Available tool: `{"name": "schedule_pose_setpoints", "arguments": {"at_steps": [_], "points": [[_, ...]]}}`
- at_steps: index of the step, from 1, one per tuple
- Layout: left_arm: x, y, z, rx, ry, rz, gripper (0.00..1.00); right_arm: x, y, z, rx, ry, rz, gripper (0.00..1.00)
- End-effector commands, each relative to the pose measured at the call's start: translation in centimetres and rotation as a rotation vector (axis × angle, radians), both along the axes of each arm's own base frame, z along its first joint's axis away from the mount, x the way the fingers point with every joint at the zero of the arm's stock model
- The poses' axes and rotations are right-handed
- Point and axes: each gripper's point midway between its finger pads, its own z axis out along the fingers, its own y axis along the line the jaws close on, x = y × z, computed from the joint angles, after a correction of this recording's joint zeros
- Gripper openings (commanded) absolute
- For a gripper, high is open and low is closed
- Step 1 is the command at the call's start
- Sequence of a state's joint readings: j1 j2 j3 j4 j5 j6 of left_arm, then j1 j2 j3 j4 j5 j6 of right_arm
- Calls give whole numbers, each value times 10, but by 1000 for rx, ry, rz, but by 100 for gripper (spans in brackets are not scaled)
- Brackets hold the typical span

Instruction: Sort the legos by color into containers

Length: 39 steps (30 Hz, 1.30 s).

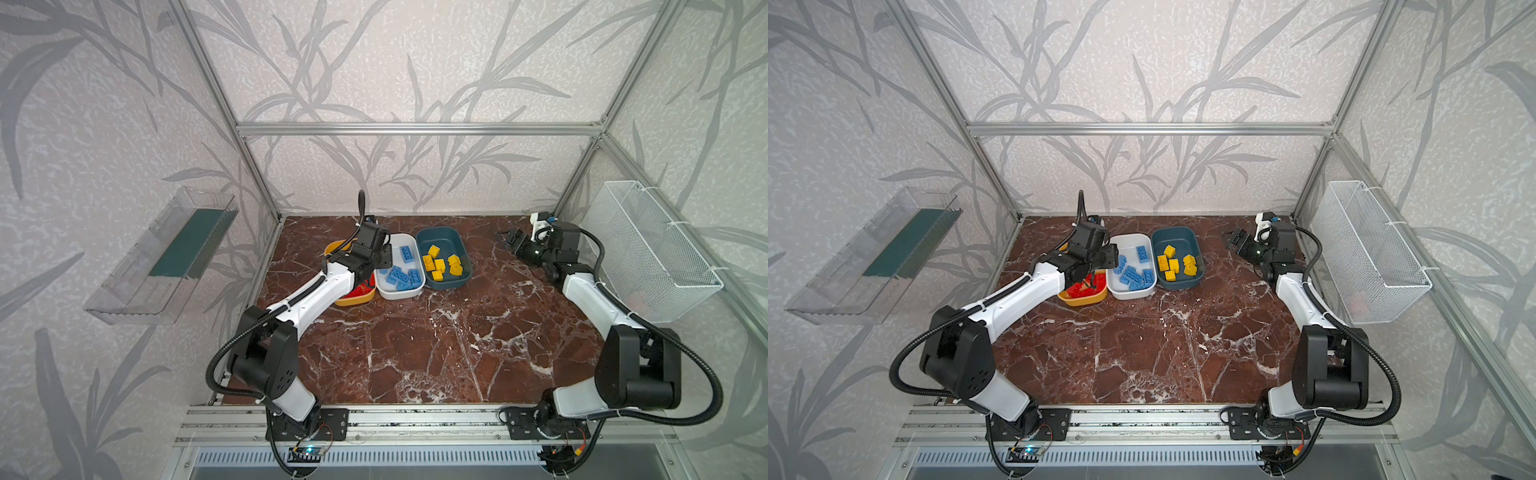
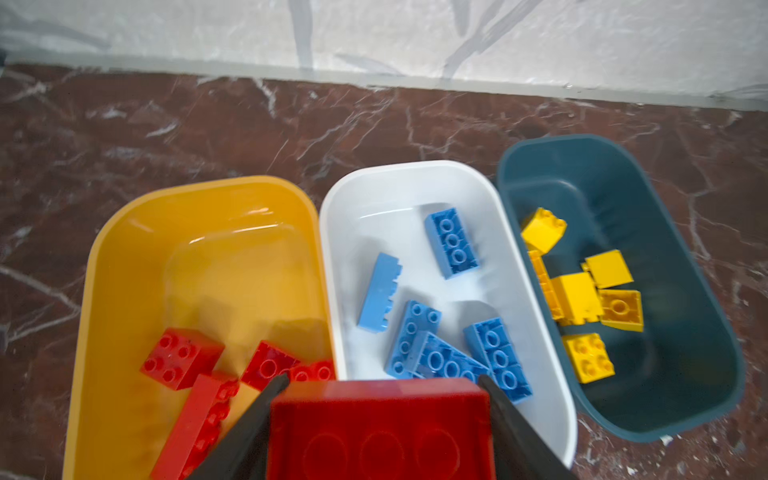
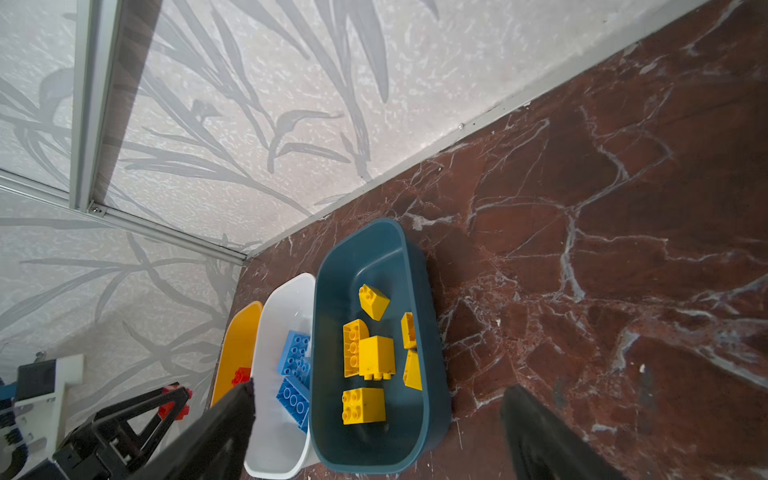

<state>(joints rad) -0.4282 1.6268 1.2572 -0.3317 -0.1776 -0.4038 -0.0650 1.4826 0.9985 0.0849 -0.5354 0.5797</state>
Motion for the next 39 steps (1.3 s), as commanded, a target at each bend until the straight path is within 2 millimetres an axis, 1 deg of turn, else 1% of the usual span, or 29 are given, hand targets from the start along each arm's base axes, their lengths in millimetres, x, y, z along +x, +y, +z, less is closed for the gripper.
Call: {"name": "schedule_pose_setpoints", "arguments": {"at_steps": [1, 5, 10, 12, 14, 17, 20, 22, 24, 27, 32, 36, 39], "points": [[0, 33, -25, -10, 100, 148, 57, -1, -3, 13, -20, -77, -18, 93], [3, 58, -45, 47, 160, 242, 57, -8, -8, 3, -51, -66, -51, 93], [4, 79, -64, 97, 220, 302, 58, -13, -18, -2, -87, -72, -110, 93], [5, 84, -69, 104, 232, 312, 61, -15, -21, -3, -95, -70, -125, 94], [6, 86, -69, 105, 228, 315, 66, -17, -23, -5, -101, -62, -136, 94], [8, 88, -67, 108, 222, 313, 73, -20, -26, -7, -117, -52, -150, 95], [9, 90, -59, 109, 206, 317, 79, -25, -30, -9, -147, -44, -167, 98], [7, 93, -50, 111, 182, 331, 82, -30, -36, -10, -176, -39, -191, 99], [5, 97, -36, 109, 140, 340, 87, -36, -42, -9, -219, -50, -222, 99], [-1, 105, -16, 123, 90, 352, 89, -44, -52, -11, -290, -65, -262, 99], [-21, 138, 9, 230, -9, 420, 89, -58, -67, -22, -398, -104, -331, 99], [-46, 172, 4, 256, -42, 487, 89, -69, -71, -32, -548, -169, -361, 99], [-64, 200, -9, 265, -34, 542, 90, -70, -62, -41, -643, -223, -331, 99]]}}
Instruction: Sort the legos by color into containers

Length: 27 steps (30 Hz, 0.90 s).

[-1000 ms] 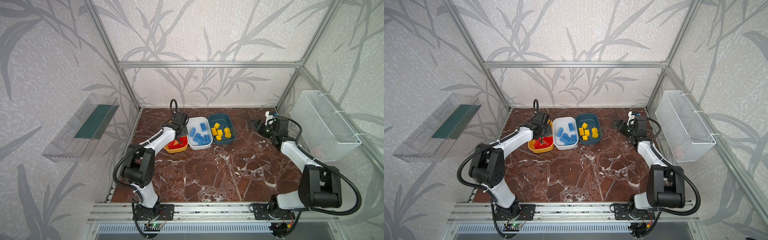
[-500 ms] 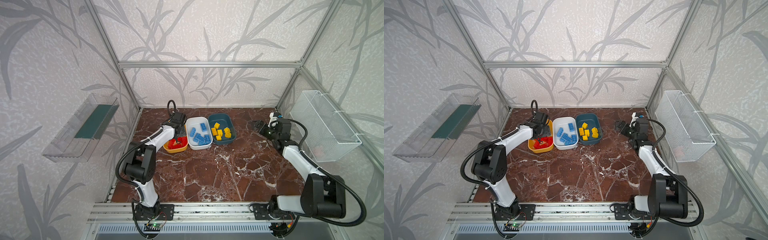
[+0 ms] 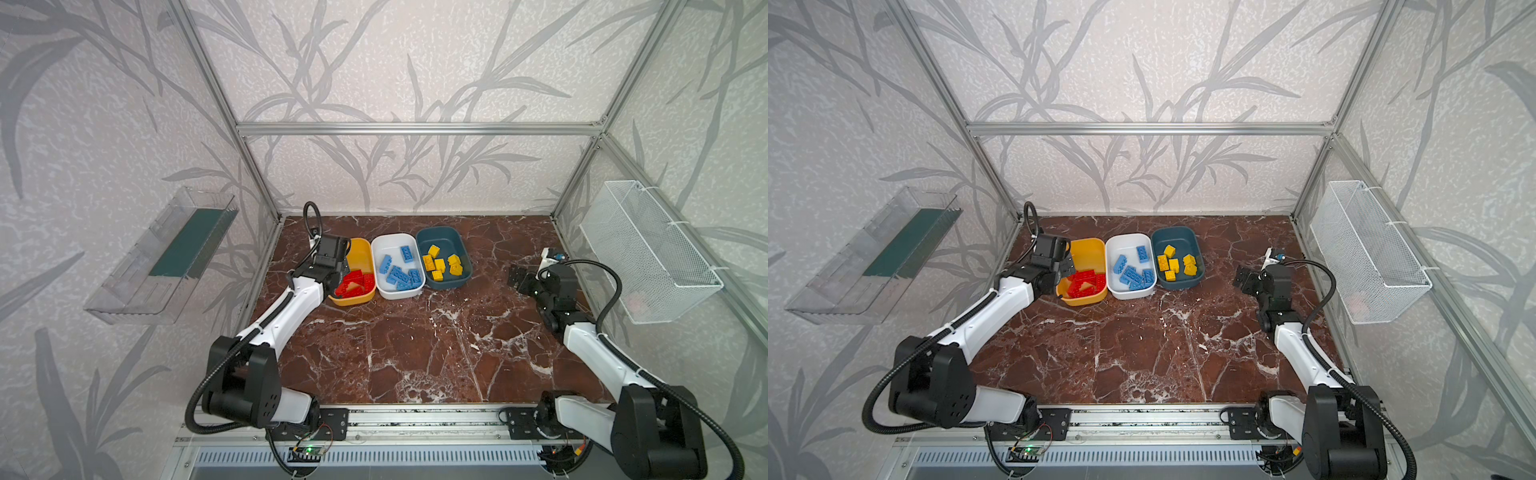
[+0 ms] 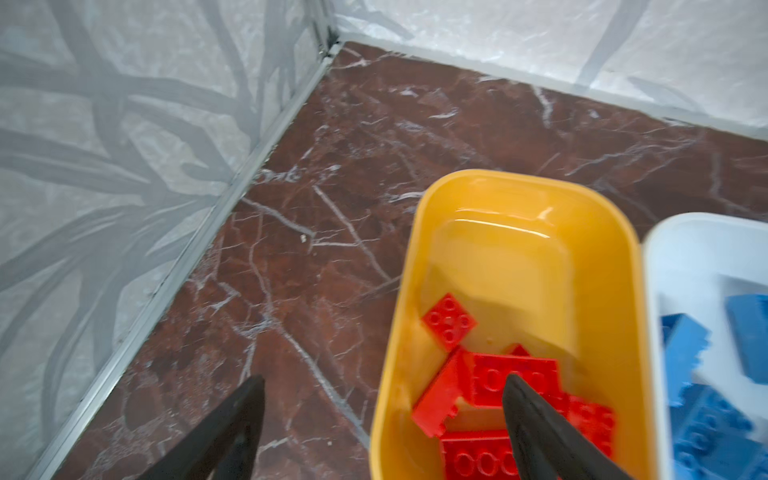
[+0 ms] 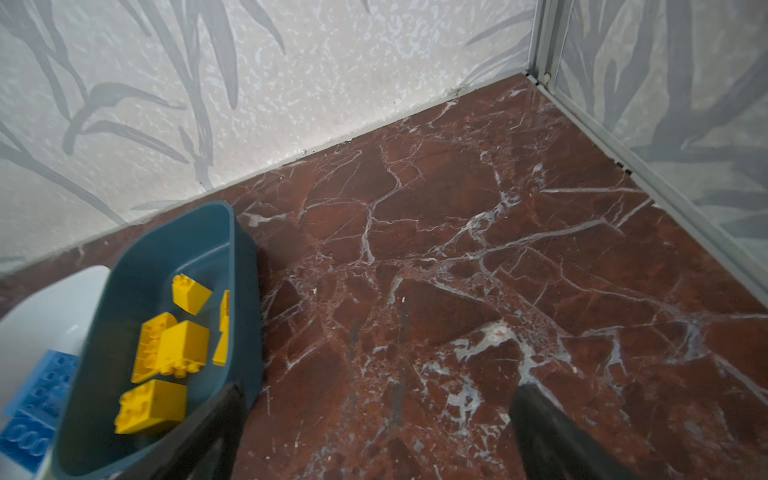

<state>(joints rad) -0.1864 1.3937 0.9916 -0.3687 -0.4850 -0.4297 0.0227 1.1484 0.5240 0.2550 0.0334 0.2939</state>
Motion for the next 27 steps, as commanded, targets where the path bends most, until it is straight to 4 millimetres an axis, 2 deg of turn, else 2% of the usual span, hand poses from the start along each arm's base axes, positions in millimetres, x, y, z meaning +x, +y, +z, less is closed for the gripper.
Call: {"name": "schedule_pose_setpoints", "arguments": {"at_steps": [1, 5, 7, 12, 16, 19, 20, 22, 25, 27], "points": [[-15, 36, -7, 61, -22, 82, 91, 7, -1, 16, -168, -126, 3, 99], [-25, 60, -37, 103, -48, 104, 97, 14, 22, -8, -160, -117, 110, 99], [-21, 58, -49, 99, -56, 71, 98, 17, 24, -16, -158, -69, 123, 99], [-6, 47, -71, 66, -73, 13, 99, 16, 22, -15, -155, -81, 110, 99], [1, 49, -70, 74, -93, 17, 99, 11, 18, -18, -171, -78, 94, 99], [-2, 55, -64, 91, -141, 58, 97, 5, 10, -42, -190, -31, 60, 99], [-1, 55, -64, 110, -131, 53, 95, 6, 11, -44, -189, -52, 60, 99], [1, 59, -60, 153, -145, 51, 94, 5, 21, -37, -207, -87, 129, 99], [-4, 64, -48, 182, -259, 58, 95, 1, 15, -31, -263, -152, 87, 99], [1, 64, -54, 149, -262, 32, 95, -2, 13, -24, -299, -203, 81, 99]]}}
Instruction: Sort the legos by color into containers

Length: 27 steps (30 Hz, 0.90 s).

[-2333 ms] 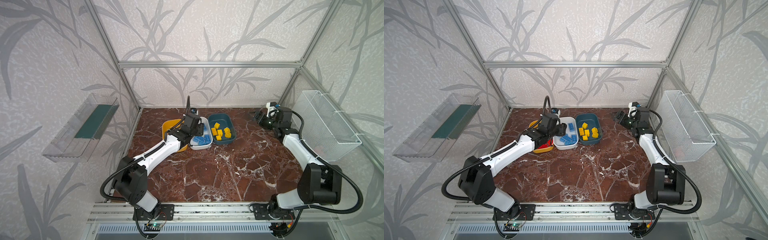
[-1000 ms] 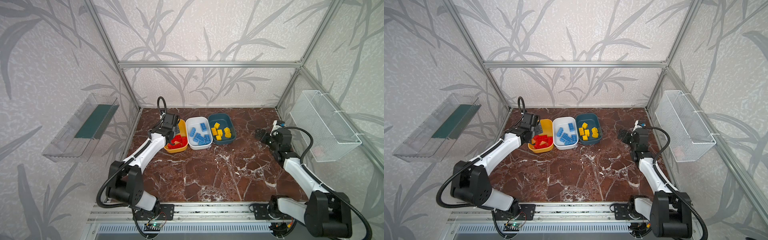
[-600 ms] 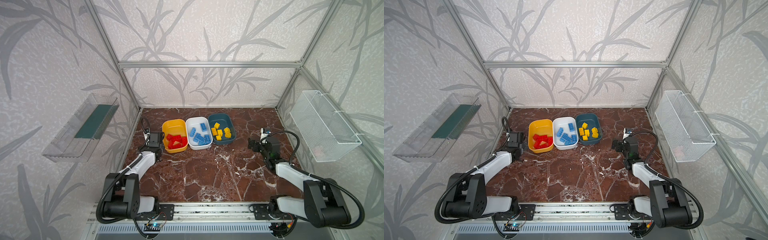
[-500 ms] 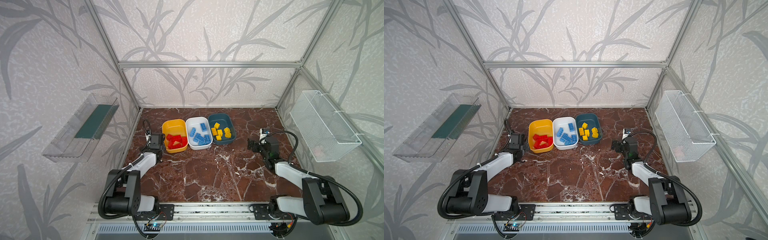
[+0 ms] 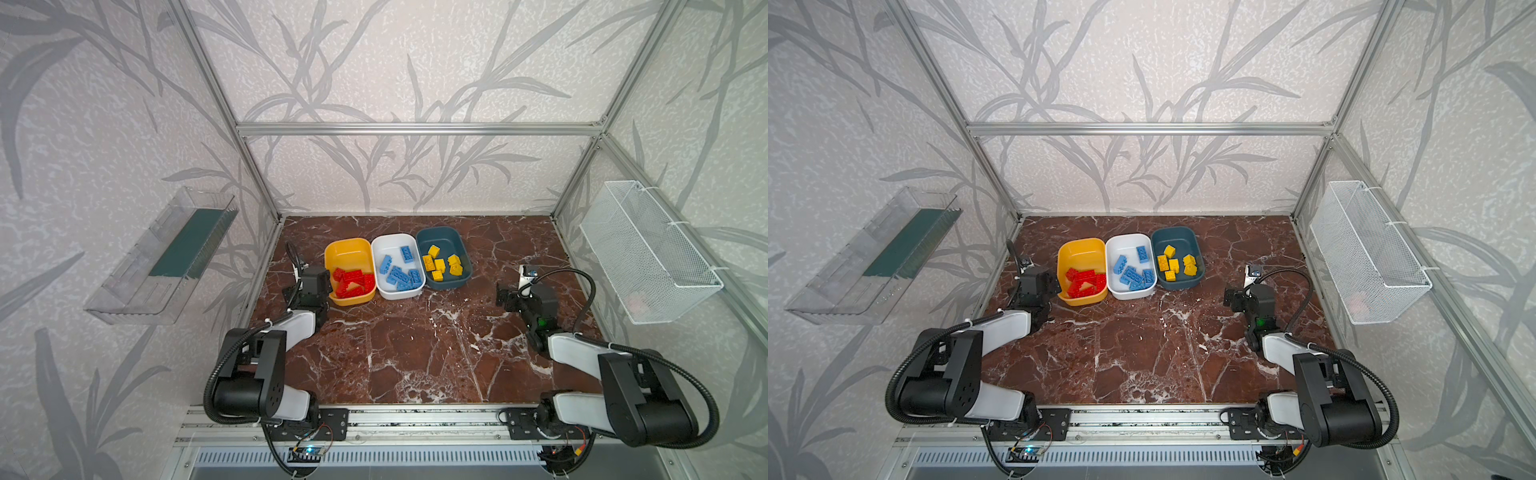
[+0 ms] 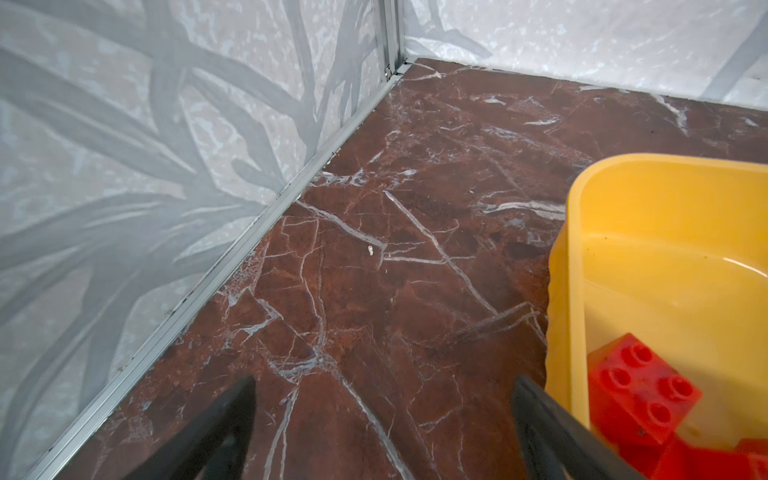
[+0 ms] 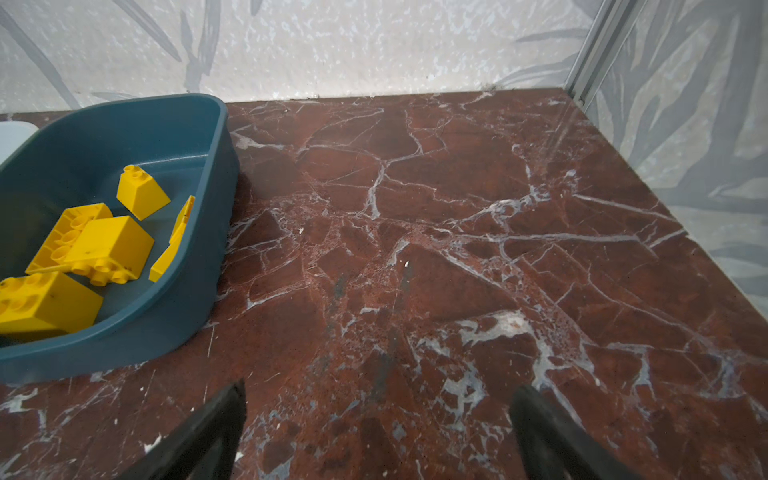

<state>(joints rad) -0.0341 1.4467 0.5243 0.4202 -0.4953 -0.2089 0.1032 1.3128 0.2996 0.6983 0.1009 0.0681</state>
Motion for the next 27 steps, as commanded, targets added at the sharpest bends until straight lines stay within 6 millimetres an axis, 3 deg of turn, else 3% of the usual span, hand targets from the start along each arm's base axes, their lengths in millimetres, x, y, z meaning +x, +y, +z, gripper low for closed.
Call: {"name": "schedule_pose_setpoints", "arguments": {"at_steps": [1, 5, 9, 13, 18, 27], "points": [[12, 4, 13, 19, -91, -22, 95, 5, -5, 31, -75, -170, -14, 99], [16, -4, 10, 25, -84, -70, 94, 6, -1, 22, -86, -216, 11, 99], [6, -21, 16, 77, -167, -131, 97, 9, 8, 9, -114, -245, 39, 99], [9, -23, 14, 69, -163, -148, 99, 16, 17, 8, -123, -228, 89, 99], [20, -22, 2, -18, -116, -210, 99, 39, 18, -6, -123, -58, 104, 99], [19, -25, 0, 8, -145, -221, 99, 39, 16, -5, -98, -78, 101, 99]]}}
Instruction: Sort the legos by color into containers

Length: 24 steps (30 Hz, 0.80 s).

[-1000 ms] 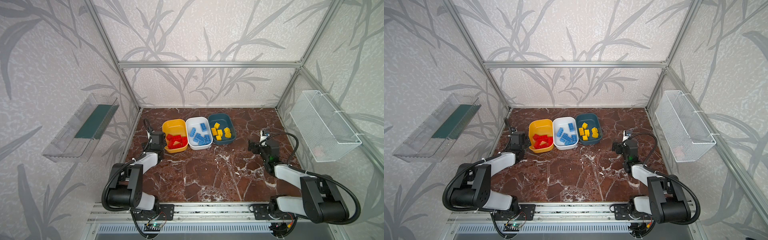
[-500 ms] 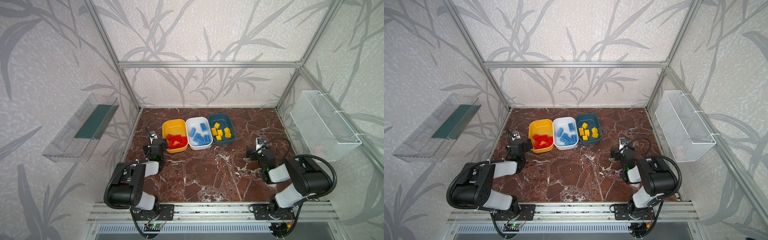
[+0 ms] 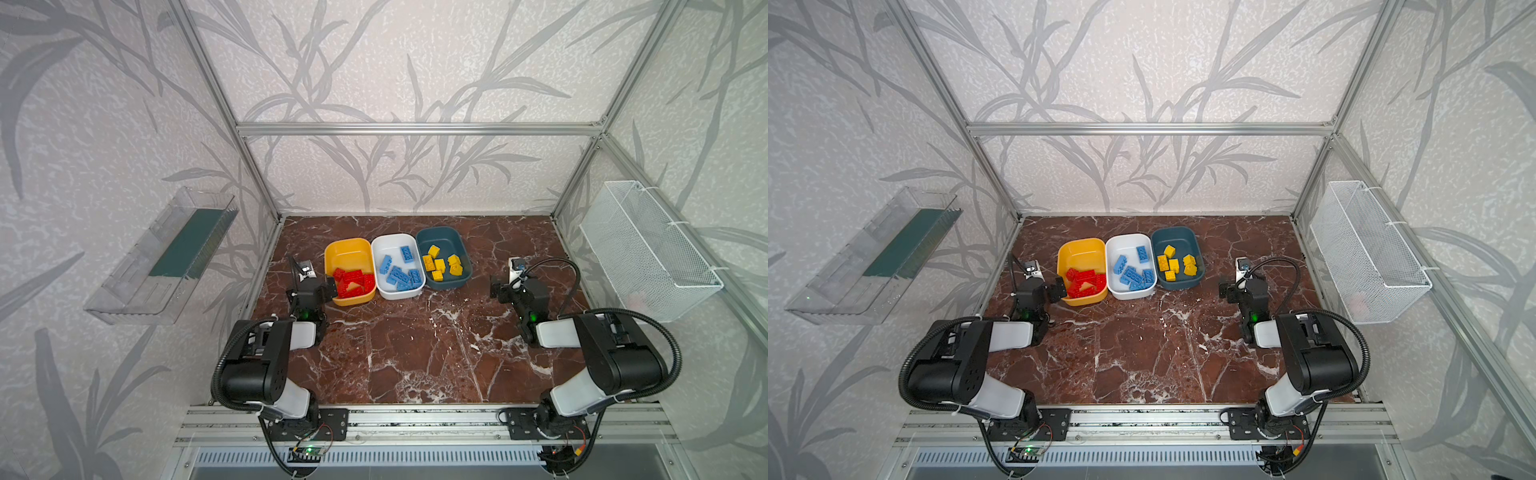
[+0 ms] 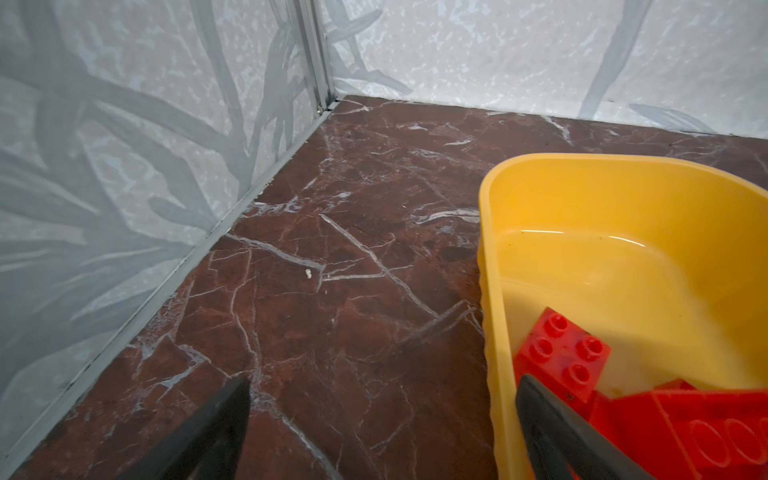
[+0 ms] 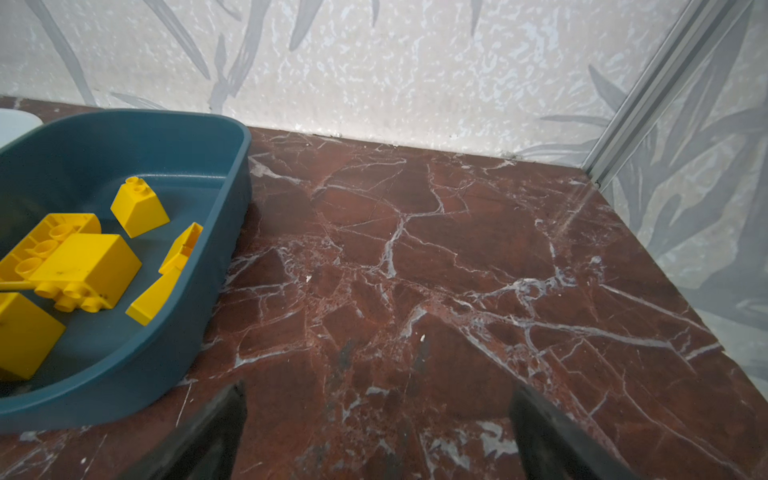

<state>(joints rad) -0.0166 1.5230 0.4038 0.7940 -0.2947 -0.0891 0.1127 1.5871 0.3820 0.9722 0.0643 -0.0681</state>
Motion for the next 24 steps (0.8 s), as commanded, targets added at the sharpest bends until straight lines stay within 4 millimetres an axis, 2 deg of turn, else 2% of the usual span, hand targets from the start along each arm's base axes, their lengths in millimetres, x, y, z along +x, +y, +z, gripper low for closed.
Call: {"name": "schedule_pose_setpoints", "arguments": {"at_steps": [1, 24], "points": [[3, 0, 4, 5, -10, -11, 99, -2, 1, -1, 9, 12, 9, 99], [3, 0, 4, 4, -9, -11, 99, -2, 1, 0, 6, 5, 8, 99]]}}
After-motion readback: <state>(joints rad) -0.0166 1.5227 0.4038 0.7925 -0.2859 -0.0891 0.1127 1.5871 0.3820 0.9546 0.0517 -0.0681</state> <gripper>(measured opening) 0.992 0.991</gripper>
